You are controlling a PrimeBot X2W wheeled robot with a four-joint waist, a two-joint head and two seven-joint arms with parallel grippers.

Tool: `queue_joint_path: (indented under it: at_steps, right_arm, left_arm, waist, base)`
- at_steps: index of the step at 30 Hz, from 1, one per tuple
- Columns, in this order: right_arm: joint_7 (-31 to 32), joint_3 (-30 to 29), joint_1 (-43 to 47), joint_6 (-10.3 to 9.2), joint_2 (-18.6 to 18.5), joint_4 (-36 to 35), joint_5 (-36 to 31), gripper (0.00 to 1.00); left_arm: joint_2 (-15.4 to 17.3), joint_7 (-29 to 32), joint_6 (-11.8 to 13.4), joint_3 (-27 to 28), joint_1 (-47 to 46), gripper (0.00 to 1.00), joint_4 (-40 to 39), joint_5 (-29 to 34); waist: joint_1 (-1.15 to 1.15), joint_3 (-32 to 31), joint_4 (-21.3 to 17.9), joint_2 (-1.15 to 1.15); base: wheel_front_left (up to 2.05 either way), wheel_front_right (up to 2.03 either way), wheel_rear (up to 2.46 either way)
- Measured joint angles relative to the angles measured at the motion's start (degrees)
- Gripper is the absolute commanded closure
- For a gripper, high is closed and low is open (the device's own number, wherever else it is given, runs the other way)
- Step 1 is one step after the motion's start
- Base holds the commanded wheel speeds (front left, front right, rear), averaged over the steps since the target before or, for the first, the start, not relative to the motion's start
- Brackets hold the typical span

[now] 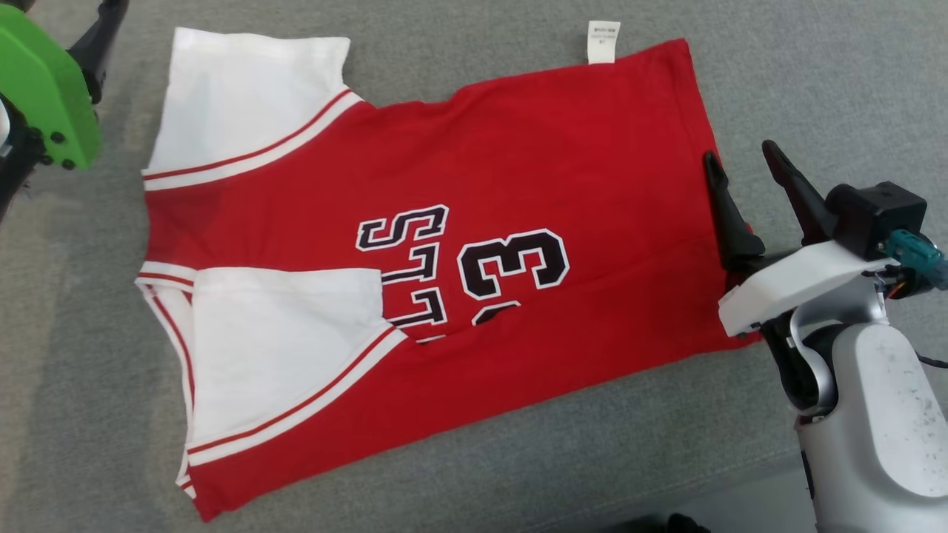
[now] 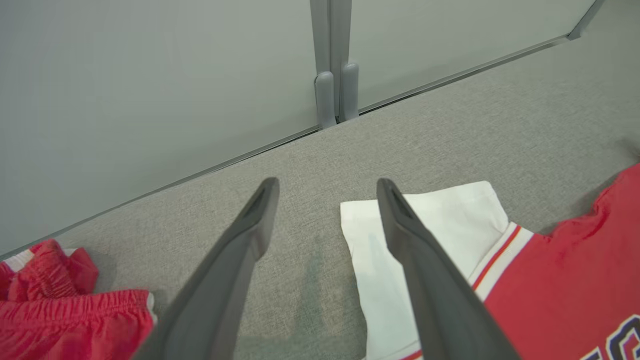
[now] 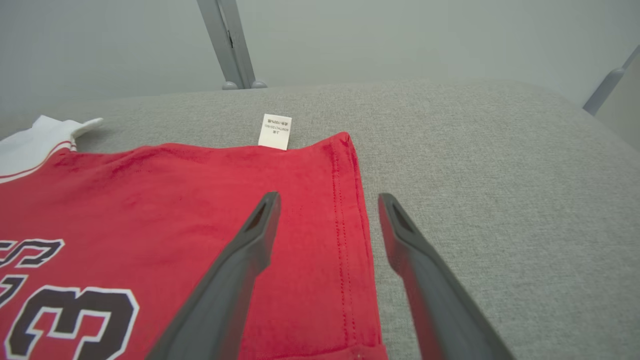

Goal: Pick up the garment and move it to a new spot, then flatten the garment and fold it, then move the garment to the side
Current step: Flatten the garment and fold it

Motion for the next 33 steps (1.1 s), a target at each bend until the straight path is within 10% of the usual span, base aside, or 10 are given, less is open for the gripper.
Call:
queue_joint_path:
  at_steps: [19, 20, 21, 24, 33]
  right_arm:
    - [-4.8, 3.3, -4.3, 0.0, 0.0, 6.0, 2.4, 0.0]
    - [-4.8, 3.3, -4.4, 0.0, 0.0, 6.1, 2.4, 0.0]
    - [-4.8, 3.3, -4.5, 0.0, 0.0, 6.1, 2.4, 0.0]
    - [-4.8, 3.3, -5.2, 0.0, 0.0, 6.1, 2.1, 0.0]
    - [-2.6, 3.8, -10.9, 0.0, -0.4, 5.9, -0.7, 0.0]
  left_arm:
    - [4.0, 6.3, -0.2, -2.4, -4.7, 0.0, 7.4, -3.8]
    - [4.1, 6.7, -0.2, -2.5, -4.7, 0.12, 7.1, -4.0]
    - [4.1, 6.9, -0.2, -2.7, -4.7, 0.51, 6.8, -4.4]
    - [4.1, 8.1, -0.2, -3.6, -4.7, 1.0, 5.8, -4.8]
    - [3.0, 4.2, -0.3, -4.8, -4.6, 1.0, 3.8, -4.3]
  waist:
    - [0.0, 9.8, -9.2, 0.0]
    - [0.0, 9.9, -9.2, 0.0]
    - [0.0, 9.9, -9.1, 0.0]
    - [0.0, 9.7, -8.7, 0.0]
    - [0.0, 9.1, -6.7, 0.0]
  base:
    - [0.0, 0.0, 0.0]
    - [0.0, 0.0, 0.0]
    - [0.0, 0.0, 0.0]
    - [0.0, 0.0, 0.0]
    - [0.0, 0.0, 0.0]
